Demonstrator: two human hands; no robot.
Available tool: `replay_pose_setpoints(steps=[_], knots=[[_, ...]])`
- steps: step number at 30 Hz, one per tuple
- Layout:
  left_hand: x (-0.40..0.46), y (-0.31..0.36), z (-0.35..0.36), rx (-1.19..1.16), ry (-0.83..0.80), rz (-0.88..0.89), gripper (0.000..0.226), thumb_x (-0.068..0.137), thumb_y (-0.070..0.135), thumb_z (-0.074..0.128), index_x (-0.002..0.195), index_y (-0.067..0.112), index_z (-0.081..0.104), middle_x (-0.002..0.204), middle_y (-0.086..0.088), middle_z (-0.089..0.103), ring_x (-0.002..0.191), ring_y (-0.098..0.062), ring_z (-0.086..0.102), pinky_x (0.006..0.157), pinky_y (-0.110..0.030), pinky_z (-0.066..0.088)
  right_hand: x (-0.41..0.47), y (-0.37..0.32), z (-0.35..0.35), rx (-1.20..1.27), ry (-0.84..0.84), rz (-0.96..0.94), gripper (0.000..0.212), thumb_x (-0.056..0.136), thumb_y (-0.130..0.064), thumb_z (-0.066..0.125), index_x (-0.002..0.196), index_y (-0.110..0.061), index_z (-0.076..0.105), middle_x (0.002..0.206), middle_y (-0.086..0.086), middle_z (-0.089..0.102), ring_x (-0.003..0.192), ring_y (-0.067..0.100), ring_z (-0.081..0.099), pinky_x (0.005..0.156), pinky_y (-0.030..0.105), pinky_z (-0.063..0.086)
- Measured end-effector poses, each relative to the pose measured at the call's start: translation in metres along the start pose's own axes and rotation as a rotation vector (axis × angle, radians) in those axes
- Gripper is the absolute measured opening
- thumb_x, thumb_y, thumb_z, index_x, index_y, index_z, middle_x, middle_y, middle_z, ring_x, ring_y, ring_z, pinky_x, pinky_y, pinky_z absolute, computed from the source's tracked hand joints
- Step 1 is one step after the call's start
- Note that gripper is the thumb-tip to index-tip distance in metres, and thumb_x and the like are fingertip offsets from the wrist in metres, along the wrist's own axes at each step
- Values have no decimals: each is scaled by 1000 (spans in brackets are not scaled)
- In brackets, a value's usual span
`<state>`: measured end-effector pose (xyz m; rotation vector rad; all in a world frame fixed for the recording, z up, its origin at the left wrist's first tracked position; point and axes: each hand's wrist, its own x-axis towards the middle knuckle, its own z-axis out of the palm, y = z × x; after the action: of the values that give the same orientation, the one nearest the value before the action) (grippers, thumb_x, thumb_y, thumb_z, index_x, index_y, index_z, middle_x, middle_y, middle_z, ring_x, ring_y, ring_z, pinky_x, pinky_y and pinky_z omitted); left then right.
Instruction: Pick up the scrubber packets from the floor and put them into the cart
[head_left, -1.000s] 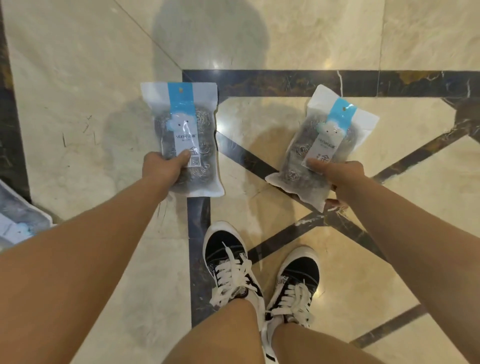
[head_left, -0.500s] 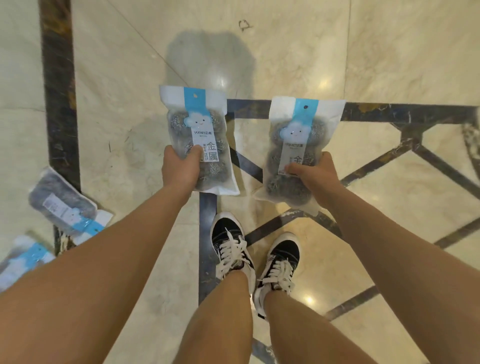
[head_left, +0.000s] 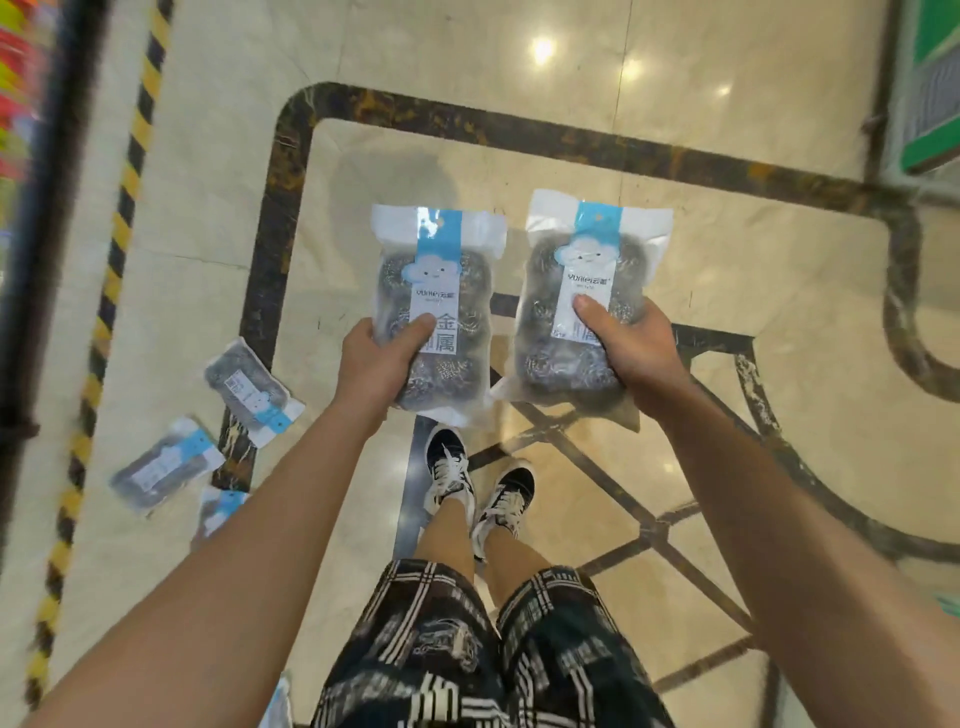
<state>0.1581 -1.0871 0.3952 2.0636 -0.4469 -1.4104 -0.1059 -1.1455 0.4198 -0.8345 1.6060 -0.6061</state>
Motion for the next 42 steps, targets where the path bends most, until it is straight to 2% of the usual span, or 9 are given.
replay_pose_setpoints(steps=[10, 14, 18, 22, 26, 29, 35, 39, 42], knots=[[-182, 58, -91, -179, 133, 130, 39, 89, 43, 77, 116, 19, 64, 103, 5, 73, 94, -11, 70, 69, -27, 51, -154, -128, -21, -85, -144, -151, 14, 91, -25, 80, 104, -23, 75, 97, -5, 82, 90, 16, 79, 90, 46, 62], [-238, 40, -114, -313, 204, 133, 31, 88, 43, 77, 112, 23, 72, 105, 5, 79, 99, -17, 75, 91, -42, 58, -190, -145, -19, -134, -249, -206, 13, 91, -26, 79, 103, -23, 75, 95, -6, 82, 87, 17, 79, 87, 45, 62], [-283, 18, -127, -452, 342, 122, 30, 89, 38, 77, 113, 21, 73, 104, 4, 79, 101, -20, 74, 94, -43, 57, -210, -159, -8, -247, -406, -277, 19, 90, -33, 80, 105, -23, 77, 98, 0, 82, 91, 26, 79, 90, 53, 61], [-327, -22, -135, -594, 524, 85, 31, 88, 38, 78, 112, 19, 74, 101, 0, 80, 97, -25, 76, 88, -42, 60, -230, -167, 26, -372, -609, -356, 24, 90, -29, 79, 110, -18, 74, 92, 1, 82, 81, 23, 79, 61, 27, 61], [-381, -75, -141, -747, 721, 30, 57, 72, 57, 81, 114, 20, 72, 106, 1, 79, 98, -22, 75, 94, -47, 58, -268, -155, 74, -502, -828, -449, 16, 92, -29, 77, 105, -21, 75, 92, -2, 82, 81, 17, 79, 70, 31, 62], [-429, -120, -139, -856, 877, 4, 46, 79, 52, 79, 113, 22, 73, 105, 4, 79, 98, -18, 75, 94, -44, 58, -306, -133, 111, -605, -995, -465, 15, 88, -31, 80, 100, -23, 75, 89, -4, 82, 81, 17, 79, 79, 38, 61], [-524, -223, -120, -1047, 1190, -129, 79, 64, 75, 78, 123, 23, 70, 118, 1, 76, 106, -22, 73, 98, -50, 56, -408, -73, 165, -805, -1352, -535, 18, 88, -29, 82, 101, -21, 75, 91, -8, 82, 82, 11, 78, 75, 31, 59], [-596, -277, -100, -1238, 1378, -146, 40, 85, 42, 80, 113, 15, 73, 99, -5, 81, 91, -28, 78, 89, -50, 60, -488, -23, 186, -946, -1529, -583, 10, 88, -30, 82, 94, -25, 76, 84, -15, 80, 78, 3, 77, 75, 29, 58], [-642, -318, -83, -1327, 1480, -155, 33, 90, 35, 77, 114, 13, 73, 99, -7, 81, 90, -29, 78, 89, -51, 60, -547, 19, 190, -1020, -1672, -610, 6, 90, -31, 80, 90, -29, 74, 85, -17, 79, 77, -1, 75, 73, 22, 59]])
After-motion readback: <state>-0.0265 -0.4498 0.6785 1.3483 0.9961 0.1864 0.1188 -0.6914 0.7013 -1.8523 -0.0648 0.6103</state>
